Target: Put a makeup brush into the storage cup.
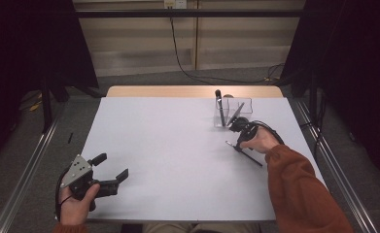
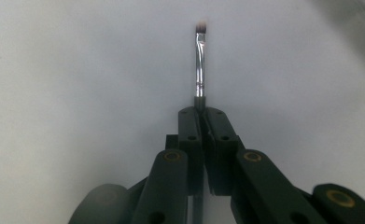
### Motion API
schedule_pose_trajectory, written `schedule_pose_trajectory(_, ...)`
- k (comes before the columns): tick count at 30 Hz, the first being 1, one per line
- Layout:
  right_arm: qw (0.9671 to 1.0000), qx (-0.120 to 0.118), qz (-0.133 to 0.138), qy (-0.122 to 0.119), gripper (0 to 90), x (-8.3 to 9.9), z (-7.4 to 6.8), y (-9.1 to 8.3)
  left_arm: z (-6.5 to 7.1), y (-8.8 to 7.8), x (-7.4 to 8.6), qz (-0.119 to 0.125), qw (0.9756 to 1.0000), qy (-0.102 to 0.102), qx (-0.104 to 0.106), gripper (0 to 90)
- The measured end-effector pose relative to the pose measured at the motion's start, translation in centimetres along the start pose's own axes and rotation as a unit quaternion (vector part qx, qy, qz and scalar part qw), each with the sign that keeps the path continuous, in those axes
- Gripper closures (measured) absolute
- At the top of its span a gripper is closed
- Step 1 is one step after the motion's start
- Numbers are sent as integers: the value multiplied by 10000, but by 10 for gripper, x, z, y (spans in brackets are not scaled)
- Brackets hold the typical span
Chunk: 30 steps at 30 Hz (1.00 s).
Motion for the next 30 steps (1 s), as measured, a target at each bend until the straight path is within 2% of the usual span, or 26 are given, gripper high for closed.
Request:
schedule_pose_trajectory(4, 10000, 25, -5, -83, 859, 0, 2, -1, 0, 0, 0, 10, 10000, -16, -3, 37)
schedule_pose_trajectory(7, 10000, -3, -2, -12, 860, 2, 2, -1, 0, 1, 0, -3, 10000, -30, 2, 37)
schedule_pose_trajectory(9, 9999, 14, 75, -77, 860, 1, 3, -3, 0, 0, 0, 1, 10000, -26, -3, 37)
schedule_pose_trajectory(16, 9997, -41, 238, -49, 860, 2, 2, -11, -1, 0, 0, 16, 10000, -31, -22, 37)
schedule_pose_trajectory(24, 9980, -125, 621, -1, 860, 4, 2, -26, -1, 0, -1, 21, 10000, -50, -33, 37)
schedule_pose_trajectory(30, 9939, -192, 1084, 5, 860, 4, 2, -38, -2, -1, -1, 32, 10000, -46, -34, 37)
Point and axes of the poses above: each handheld gripper's, and its own axes: y roughly forward along the jaws, x roughly out of its underside, z roughly to its right, the point moved 10 cm from there along y, roughly forward along the jaws, and after that the axes turned 12 degrees about -z, right-handed, at the moved point
